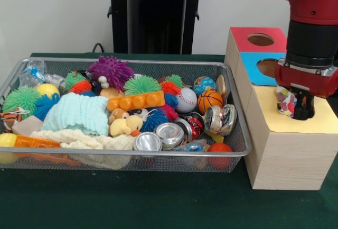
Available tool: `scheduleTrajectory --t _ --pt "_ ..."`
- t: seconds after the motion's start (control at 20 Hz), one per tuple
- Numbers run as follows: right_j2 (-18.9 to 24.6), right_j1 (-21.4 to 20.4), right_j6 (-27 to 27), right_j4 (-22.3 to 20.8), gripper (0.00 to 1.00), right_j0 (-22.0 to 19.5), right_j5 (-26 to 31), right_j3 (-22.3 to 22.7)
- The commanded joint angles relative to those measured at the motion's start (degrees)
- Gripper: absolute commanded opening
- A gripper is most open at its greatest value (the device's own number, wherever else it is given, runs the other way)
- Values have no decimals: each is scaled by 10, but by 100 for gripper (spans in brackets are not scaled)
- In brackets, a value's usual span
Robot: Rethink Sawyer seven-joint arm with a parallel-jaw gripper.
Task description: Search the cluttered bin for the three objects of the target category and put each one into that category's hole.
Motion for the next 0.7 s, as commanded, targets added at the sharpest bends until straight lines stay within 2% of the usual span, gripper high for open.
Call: scheduleTrajectory --t 0.05,0.3,0.55,0.7 --pt "22 36 39 2 0 18 30 12" --pt "-3 90 34 -19 0 25 -20 -15" --pt "-48 193 49 -27 0 46 -137 -79" --pt "-57 210 50 -22 0 49 -162 -90"
